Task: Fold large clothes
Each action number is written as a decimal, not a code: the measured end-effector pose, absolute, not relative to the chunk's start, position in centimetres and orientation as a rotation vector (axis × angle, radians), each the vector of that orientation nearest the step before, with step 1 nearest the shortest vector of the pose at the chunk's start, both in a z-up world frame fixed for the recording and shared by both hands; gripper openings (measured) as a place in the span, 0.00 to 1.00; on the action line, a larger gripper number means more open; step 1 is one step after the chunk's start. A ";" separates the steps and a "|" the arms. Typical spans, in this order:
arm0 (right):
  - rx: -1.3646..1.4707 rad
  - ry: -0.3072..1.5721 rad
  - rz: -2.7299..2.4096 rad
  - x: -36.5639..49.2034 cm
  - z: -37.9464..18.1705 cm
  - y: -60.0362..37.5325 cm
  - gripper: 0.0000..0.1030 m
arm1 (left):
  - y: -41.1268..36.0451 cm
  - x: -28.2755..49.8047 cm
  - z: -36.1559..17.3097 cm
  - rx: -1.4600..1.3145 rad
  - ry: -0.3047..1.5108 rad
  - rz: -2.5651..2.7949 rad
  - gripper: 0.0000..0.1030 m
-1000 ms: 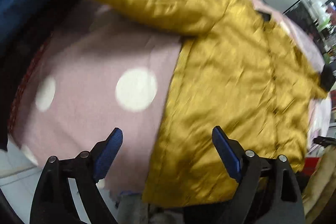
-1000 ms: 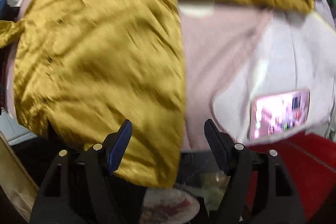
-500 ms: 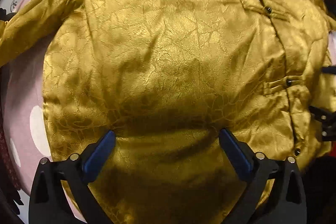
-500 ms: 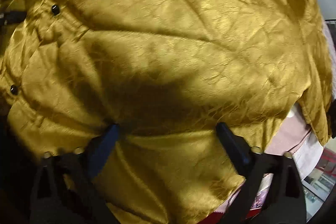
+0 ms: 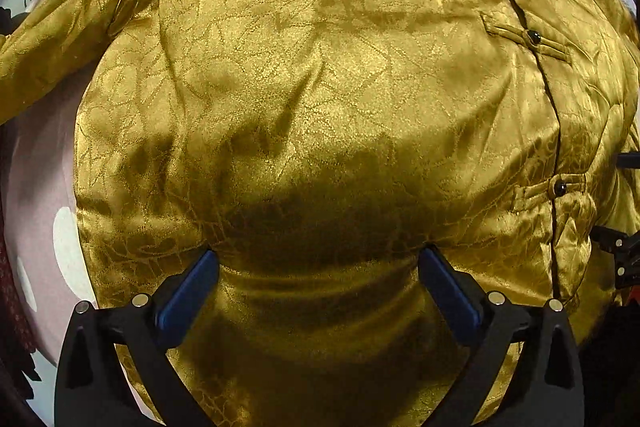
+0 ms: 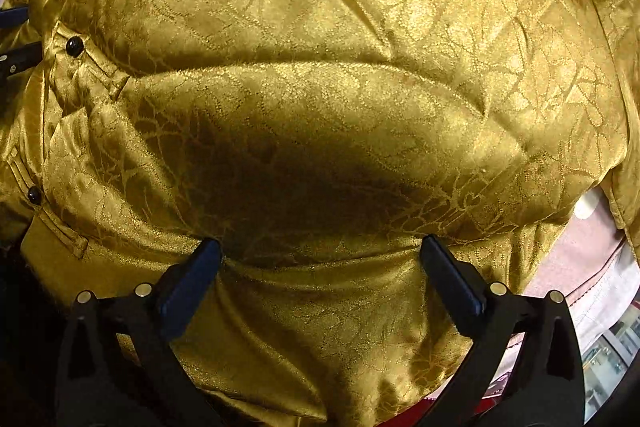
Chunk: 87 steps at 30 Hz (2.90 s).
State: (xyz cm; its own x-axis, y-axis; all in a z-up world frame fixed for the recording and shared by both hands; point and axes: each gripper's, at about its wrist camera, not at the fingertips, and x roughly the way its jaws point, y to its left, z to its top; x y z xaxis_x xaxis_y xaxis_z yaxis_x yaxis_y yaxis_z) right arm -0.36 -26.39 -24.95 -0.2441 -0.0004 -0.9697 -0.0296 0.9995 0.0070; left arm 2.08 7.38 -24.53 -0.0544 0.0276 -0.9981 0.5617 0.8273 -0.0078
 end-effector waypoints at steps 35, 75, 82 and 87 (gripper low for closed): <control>0.329 1.237 -0.995 -1.0 -14.9 -62.5 0.95 | 1.5 9.7 -17.5 0.469 1.500 -0.339 0.94; 0.440 0.915 -0.772 2.1 -2.5 -58.4 0.18 | 2.0 8.5 -14.7 0.398 1.450 -0.332 0.94; 0.111 0.976 -0.332 14.8 -3.6 -39.0 0.18 | 5.8 8.6 -14.3 0.334 1.439 -0.277 0.94; 0.037 1.033 -0.165 18.5 -6.2 -29.2 0.19 | 10.1 7.5 -14.6 0.309 1.447 -0.180 0.94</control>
